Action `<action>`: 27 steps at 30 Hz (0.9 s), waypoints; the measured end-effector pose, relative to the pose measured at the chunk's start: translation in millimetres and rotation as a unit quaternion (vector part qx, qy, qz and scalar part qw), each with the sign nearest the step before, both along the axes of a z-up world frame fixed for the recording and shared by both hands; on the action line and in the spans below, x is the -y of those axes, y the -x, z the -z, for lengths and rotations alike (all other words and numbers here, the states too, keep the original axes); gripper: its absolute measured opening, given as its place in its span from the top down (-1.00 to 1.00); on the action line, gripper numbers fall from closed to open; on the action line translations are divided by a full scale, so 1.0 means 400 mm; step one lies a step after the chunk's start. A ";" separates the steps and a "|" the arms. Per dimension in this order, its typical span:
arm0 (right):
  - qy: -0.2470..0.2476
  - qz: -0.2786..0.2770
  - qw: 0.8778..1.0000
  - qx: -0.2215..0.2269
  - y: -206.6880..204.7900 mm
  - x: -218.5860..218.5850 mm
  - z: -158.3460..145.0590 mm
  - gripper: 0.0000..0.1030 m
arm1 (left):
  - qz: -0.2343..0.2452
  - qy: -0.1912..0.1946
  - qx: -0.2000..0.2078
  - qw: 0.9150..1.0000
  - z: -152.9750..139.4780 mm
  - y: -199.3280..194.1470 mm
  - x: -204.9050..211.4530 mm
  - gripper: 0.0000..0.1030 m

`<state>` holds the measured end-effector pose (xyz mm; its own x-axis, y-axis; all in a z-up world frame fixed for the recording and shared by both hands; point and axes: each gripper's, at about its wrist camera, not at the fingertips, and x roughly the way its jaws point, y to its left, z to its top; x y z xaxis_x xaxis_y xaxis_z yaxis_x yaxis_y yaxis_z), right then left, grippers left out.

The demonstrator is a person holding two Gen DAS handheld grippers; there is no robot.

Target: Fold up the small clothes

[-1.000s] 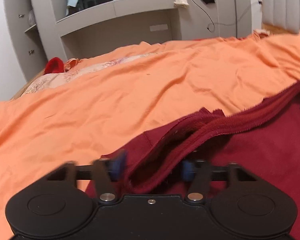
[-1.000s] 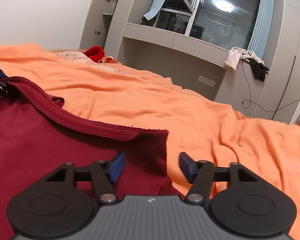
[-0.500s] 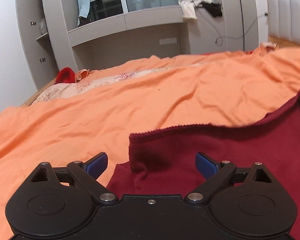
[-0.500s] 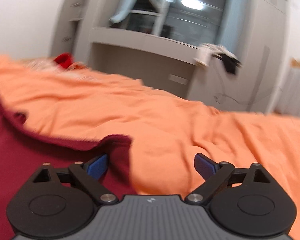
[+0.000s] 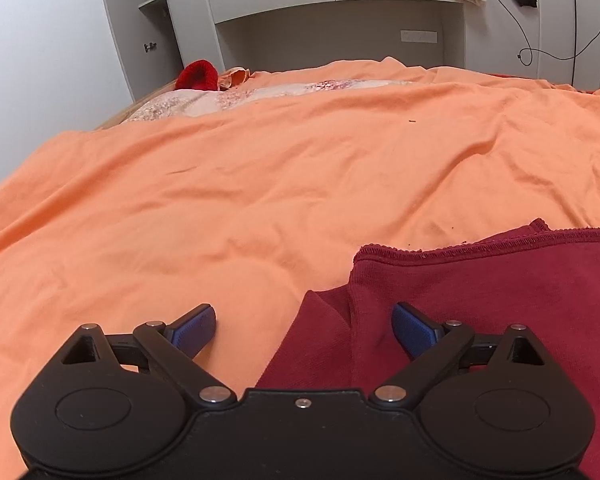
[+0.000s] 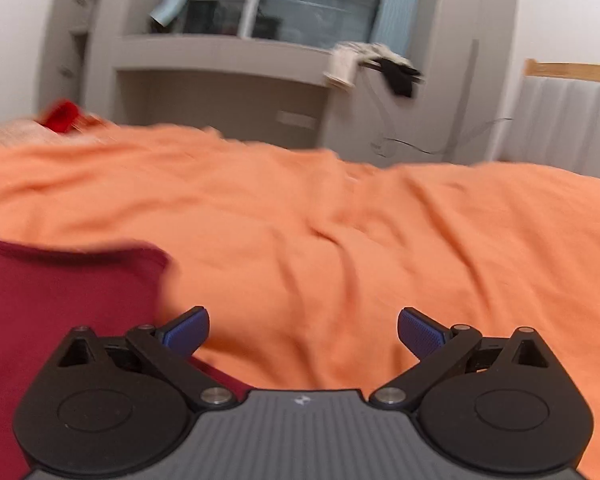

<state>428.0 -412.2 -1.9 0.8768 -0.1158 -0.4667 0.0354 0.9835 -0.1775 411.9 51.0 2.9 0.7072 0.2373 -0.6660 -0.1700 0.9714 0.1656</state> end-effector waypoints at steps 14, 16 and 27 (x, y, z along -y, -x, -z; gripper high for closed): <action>-0.033 -0.102 0.994 -0.020 0.070 0.002 -0.034 -0.99 | -0.001 0.016 0.056 0.998 -0.079 0.106 -0.001 -0.92; -0.036 -0.095 0.995 -0.008 0.080 0.004 -0.048 -0.99 | -0.004 0.020 0.075 0.997 -0.099 0.144 -0.002 -0.99; -0.067 -0.126 0.989 0.042 0.228 -0.068 -0.121 -0.99 | -0.052 0.073 0.080 0.993 -0.085 0.330 -0.048 -0.99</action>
<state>336.7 -384.9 46.6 0.9060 0.1691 -0.3881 -0.2044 0.9775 -0.0512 280.1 70.1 36.7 0.7838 0.2236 -0.5794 -0.2835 0.9589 -0.0135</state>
